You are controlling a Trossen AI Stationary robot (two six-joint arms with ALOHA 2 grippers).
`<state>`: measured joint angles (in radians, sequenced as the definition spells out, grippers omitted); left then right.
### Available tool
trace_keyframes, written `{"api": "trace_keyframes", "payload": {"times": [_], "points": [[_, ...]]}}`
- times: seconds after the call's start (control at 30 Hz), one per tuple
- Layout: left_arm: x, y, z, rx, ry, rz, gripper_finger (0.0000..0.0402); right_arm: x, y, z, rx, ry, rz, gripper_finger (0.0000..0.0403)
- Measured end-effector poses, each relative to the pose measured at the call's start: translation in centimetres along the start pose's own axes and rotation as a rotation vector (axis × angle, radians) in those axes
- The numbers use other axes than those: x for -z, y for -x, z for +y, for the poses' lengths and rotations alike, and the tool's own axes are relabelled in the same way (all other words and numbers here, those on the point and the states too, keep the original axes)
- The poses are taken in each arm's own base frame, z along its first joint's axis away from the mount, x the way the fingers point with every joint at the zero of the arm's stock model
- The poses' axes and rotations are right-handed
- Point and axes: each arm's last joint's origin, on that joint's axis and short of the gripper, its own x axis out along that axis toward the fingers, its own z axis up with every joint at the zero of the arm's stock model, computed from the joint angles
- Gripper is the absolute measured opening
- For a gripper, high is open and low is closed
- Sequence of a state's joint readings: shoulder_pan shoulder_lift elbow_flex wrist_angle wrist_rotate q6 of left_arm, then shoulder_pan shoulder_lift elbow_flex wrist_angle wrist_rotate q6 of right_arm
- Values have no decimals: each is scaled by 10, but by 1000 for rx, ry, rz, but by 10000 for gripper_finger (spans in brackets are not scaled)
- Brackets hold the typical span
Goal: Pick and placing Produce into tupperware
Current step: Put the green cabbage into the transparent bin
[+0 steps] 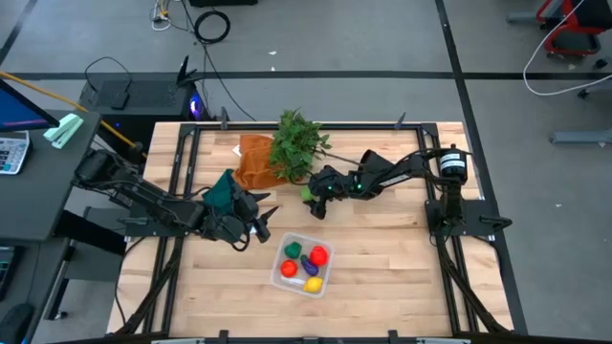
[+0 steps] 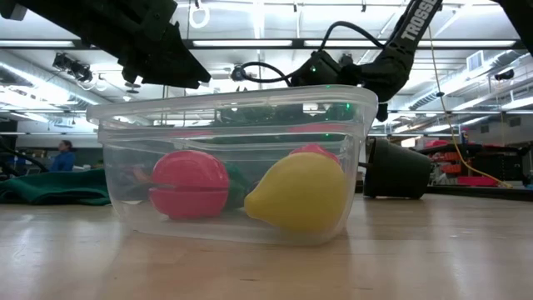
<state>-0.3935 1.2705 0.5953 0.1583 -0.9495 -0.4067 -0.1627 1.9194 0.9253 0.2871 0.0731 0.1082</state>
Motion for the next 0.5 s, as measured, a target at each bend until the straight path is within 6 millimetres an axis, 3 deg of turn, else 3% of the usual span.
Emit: {"api": "trace_keyframes", "payload": {"times": [0.5], "points": [[0, 0, 0, 0, 0, 0, 223, -1, 0, 1, -2, -7, -10, 208]]}}
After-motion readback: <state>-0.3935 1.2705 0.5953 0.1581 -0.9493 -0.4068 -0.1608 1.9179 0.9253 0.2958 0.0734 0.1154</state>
